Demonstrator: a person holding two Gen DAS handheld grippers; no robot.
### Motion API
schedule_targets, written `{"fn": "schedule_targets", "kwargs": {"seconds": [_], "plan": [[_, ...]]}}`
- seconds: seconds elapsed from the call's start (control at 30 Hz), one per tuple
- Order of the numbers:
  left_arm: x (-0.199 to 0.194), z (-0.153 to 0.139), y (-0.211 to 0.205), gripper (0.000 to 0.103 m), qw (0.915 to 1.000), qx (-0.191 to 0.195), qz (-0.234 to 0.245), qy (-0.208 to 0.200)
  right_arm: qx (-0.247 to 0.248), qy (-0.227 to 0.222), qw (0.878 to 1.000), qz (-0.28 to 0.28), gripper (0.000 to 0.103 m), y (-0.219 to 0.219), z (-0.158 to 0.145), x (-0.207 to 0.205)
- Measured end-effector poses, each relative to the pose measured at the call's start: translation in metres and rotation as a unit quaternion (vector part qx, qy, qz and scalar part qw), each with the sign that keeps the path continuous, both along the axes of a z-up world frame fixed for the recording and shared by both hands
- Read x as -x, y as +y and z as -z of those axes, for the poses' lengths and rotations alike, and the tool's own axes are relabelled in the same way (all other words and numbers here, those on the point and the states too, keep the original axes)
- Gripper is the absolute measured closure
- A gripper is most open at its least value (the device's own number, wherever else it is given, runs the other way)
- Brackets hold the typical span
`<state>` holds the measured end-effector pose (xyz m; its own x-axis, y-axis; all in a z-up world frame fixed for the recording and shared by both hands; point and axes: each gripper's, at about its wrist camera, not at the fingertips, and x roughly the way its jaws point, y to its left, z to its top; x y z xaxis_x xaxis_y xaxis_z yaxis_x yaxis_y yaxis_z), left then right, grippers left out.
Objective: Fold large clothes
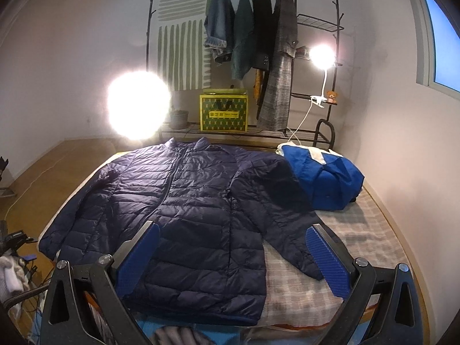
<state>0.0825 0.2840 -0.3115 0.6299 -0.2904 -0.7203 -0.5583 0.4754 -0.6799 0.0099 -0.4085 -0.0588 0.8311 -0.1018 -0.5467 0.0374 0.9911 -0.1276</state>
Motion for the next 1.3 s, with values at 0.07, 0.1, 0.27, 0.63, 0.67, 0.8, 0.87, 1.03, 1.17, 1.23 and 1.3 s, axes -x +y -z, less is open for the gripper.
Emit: {"fn": "schedule_targets", "kwargs": {"seconds": [0.07, 0.1, 0.27, 0.63, 0.67, 0.8, 0.87, 1.03, 1.17, 1.23, 1.3], "plan": [[-0.003, 0.007, 0.006, 0.027, 0.9998, 0.014, -0.011, 0.001, 0.002, 0.002, 1.000, -0.004, 0.000, 0.001, 0.001, 0.001], [-0.006, 0.010, 0.008, 0.027, 0.9998, 0.016, -0.014, 0.003, 0.004, 0.001, 1.000, -0.005, 0.000, 0.002, 0.001, 0.002], [-0.016, 0.013, 0.014, 0.045, 0.9998, 0.012, -0.011, 0.008, 0.014, -0.001, 1.000, -0.001, 0.000, -0.002, 0.001, 0.012], [-0.019, 0.006, 0.017, 0.061, 0.9998, 0.018, -0.008, -0.009, -0.007, 0.000, 1.000, 0.031, 0.000, -0.028, -0.001, 0.028], [-0.020, 0.007, 0.016, 0.061, 0.9999, 0.014, -0.006, -0.004, -0.007, -0.002, 0.999, 0.032, 0.000, -0.028, -0.002, 0.029], [-0.024, 0.013, 0.016, 0.061, 0.9995, 0.029, -0.008, 0.013, -0.007, 0.001, 1.000, 0.024, 0.000, -0.027, -0.001, 0.031], [-0.025, 0.007, 0.014, 0.077, 0.9998, 0.011, -0.008, 0.018, -0.005, 0.003, 1.000, 0.019, 0.000, -0.023, -0.001, 0.032], [-0.032, -0.019, 0.009, 0.094, 0.9998, -0.014, 0.012, -0.004, 0.010, 0.004, 1.000, -0.004, 0.001, -0.010, -0.001, 0.033], [-0.041, -0.051, 0.000, 0.095, 0.9982, -0.029, 0.036, -0.037, 0.002, 0.005, 1.000, -0.028, 0.006, -0.005, 0.000, 0.028], [-0.047, -0.069, -0.008, 0.095, 0.9970, -0.033, 0.048, -0.052, -0.002, 0.004, 0.999, -0.042, 0.008, -0.002, 0.000, 0.025], [-0.054, -0.086, -0.017, 0.095, 0.9950, -0.039, 0.063, -0.067, -0.003, -0.001, 0.998, -0.059, 0.011, 0.002, -0.001, 0.021]]}}
